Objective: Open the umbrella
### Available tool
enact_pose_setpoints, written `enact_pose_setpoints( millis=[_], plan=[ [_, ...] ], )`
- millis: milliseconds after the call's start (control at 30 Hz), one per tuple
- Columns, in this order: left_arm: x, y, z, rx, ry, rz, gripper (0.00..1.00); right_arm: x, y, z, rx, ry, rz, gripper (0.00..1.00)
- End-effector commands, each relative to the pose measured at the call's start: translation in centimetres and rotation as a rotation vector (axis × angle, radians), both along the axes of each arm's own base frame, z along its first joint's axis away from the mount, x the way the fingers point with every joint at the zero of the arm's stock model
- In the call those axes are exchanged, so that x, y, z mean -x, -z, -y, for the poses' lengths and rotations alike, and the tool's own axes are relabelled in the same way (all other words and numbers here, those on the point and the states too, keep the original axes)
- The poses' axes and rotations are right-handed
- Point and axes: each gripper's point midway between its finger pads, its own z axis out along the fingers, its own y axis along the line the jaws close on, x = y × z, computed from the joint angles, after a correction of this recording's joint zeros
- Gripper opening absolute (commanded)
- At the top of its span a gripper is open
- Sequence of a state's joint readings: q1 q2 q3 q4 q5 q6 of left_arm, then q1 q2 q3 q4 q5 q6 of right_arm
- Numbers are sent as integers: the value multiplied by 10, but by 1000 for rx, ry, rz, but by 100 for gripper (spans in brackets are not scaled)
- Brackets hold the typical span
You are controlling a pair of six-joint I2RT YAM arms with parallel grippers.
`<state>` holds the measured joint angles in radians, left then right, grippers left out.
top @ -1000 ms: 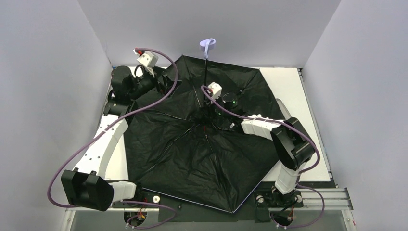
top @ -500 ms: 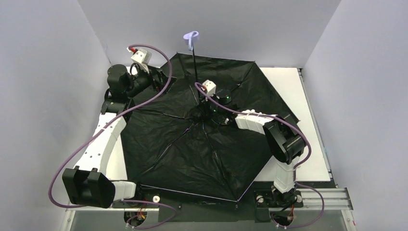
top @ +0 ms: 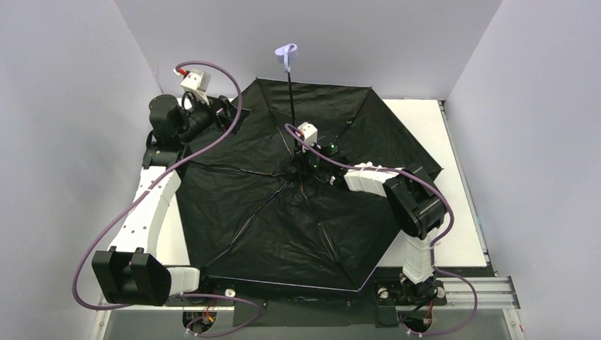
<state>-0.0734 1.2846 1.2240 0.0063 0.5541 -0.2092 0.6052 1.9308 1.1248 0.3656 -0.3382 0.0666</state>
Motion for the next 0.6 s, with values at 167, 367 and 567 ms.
enact_pose_setpoints(
  millis=[167,367,567],
  plan=[
    [11,-40,-12,71,-31,1,97,19,-5,38,240,10,34,0],
    [15,-52,-39,122,-110,-16,97,12,-48,60,356,19,161,0],
    [11,-57,-66,168,-187,-43,97,10,-89,80,457,29,267,0]
  ],
)
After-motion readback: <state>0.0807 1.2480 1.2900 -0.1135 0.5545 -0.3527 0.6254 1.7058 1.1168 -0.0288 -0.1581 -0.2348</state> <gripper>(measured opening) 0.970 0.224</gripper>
